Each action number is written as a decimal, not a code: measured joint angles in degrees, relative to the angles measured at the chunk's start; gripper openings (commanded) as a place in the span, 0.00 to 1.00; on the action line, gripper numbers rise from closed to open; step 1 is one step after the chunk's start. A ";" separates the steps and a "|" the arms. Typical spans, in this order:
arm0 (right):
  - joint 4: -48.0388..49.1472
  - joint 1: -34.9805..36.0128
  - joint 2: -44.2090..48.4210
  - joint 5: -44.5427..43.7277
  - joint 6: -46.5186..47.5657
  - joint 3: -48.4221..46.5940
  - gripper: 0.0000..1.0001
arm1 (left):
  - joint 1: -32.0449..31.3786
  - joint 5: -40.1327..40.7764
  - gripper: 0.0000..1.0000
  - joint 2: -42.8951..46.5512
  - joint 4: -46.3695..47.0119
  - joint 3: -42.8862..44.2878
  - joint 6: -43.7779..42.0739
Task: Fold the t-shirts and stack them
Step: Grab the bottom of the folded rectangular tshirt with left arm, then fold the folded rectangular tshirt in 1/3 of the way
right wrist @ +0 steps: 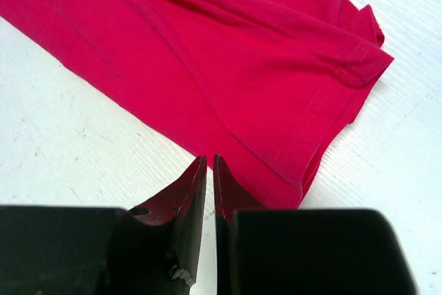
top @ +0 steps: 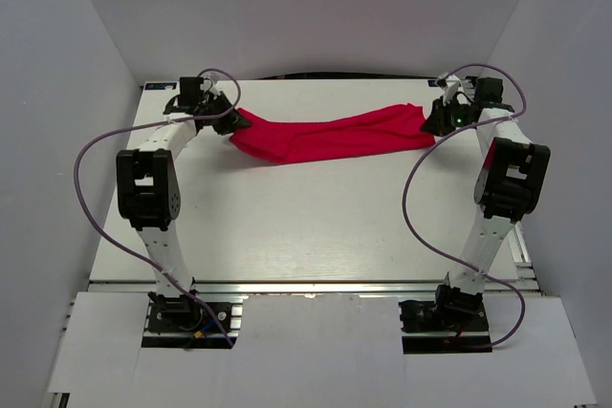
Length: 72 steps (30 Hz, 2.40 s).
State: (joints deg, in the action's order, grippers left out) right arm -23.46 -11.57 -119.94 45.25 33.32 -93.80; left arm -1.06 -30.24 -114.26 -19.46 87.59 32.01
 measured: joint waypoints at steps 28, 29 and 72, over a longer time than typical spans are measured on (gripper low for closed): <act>1.33 -1.46 1.51 1.25 -0.22 3.93 0.14 | -17.05 -0.94 0.00 -23.37 -10.16 32.24 3.43; 1.38 -1.53 1.51 1.27 -0.22 4.22 0.14 | -17.40 -0.94 0.00 -24.06 -10.45 32.94 3.43; 2.51 -1.60 1.95 1.92 -1.14 6.58 0.14 | -23.28 2.19 0.00 -27.08 -14.10 36.44 8.59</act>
State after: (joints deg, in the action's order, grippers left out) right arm -20.95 -13.17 -117.99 47.18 32.18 -87.22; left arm -24.34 -28.05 -141.34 -33.56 124.03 40.60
